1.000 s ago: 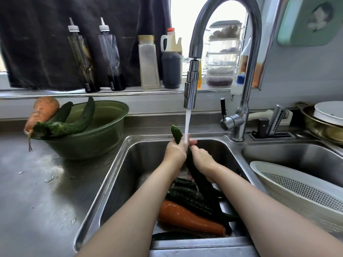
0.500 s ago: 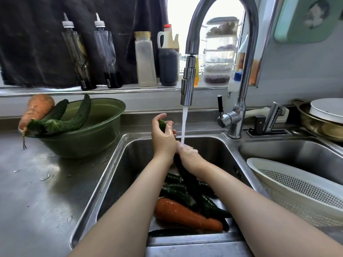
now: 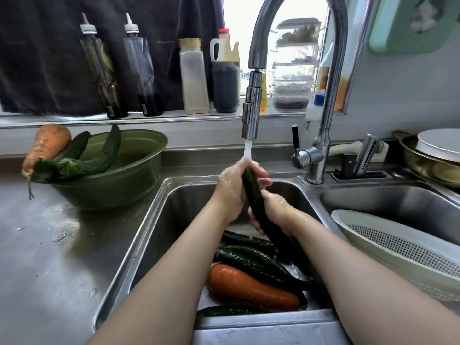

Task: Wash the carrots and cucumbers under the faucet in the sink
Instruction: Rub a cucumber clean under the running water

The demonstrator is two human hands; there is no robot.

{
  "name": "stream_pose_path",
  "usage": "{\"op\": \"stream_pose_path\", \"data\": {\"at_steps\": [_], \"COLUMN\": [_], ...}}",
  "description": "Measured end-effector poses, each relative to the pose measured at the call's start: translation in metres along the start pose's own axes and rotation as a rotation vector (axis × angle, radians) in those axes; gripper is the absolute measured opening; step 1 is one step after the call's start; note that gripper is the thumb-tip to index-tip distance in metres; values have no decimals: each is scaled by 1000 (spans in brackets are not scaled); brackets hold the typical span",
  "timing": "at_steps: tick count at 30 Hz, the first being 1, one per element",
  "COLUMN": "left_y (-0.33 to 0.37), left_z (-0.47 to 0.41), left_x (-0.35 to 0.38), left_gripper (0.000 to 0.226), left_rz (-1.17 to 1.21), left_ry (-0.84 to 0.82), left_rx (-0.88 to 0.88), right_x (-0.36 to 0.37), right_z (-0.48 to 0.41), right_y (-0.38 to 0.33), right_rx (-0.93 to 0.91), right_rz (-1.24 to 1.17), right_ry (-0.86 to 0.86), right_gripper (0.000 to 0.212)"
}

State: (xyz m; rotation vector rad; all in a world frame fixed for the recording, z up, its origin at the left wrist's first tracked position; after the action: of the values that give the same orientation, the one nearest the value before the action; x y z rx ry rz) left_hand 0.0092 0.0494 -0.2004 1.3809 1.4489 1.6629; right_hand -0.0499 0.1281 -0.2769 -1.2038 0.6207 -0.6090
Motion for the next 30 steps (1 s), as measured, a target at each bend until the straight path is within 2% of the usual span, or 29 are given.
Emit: {"op": "stream_pose_path", "data": {"at_steps": [2,5,6,8,10,11,16,19,21,23,24,26,27,30], "left_y": [-2,-9,-12,-15,-17,-19,-17,-11,-8,-9,-10,-11,-12,-23], "left_z": [-1,-5,-5,-5,-4,-5,-8,-9,-8,-9,-10,-10,-11,-10], "left_x": [-4,-12,-13,-12,-11,-11,-29,-51,-65,-68,-63,-52,-46,-31], "left_gripper": [40,62,62,43,23,20,38,47,51,53,52,43,37,29], "left_rz": [14,-13,-18,-14,-39,-58,24,218,287,295,284,197,136,-4], "left_ry": [-1,110,133,138,114,111,343,494,564,537,486,380,325,141], "left_rx": [-17,-22,-26,-29,-16,-19,-55,-19,5,8,0,-12,-7,-41], "right_x": [2,2,2,-1,-3,-3,9,24,30,29,28,18,13,8], "right_z": [-2,-7,-8,-9,-7,-7,-8,-8,-8,-8,-9,-12,-10,0], "right_y": [4,5,3,1,0,2,-4,-4,3,1,-2,-9,-10,-6], "right_rx": [24,-1,-5,-4,1,6,-53,-67,-19,-27,-49,-67,-68,-41], "right_rz": [23,90,97,87,61,57,131,179,267,394,452,411,384,98], "right_ry": [-32,5,30,68,79,80,78,-46,-81,-15,27,131,146,73], "right_gripper": [78,85,90,97,88,83,77,62,69,75,68,47,43,73]}}
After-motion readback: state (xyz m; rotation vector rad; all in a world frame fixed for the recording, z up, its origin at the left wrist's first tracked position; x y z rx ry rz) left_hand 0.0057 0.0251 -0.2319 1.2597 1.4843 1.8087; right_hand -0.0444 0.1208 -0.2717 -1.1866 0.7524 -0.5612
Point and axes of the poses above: each hand's wrist, its own z-axis away from the middle knuckle, its own x-axis out of the palm, y = z × x, the point moved 6 cm from there along -z, towards the middle knuckle, and after that the axes turned 1 degree about y, right-handed, at the moved point
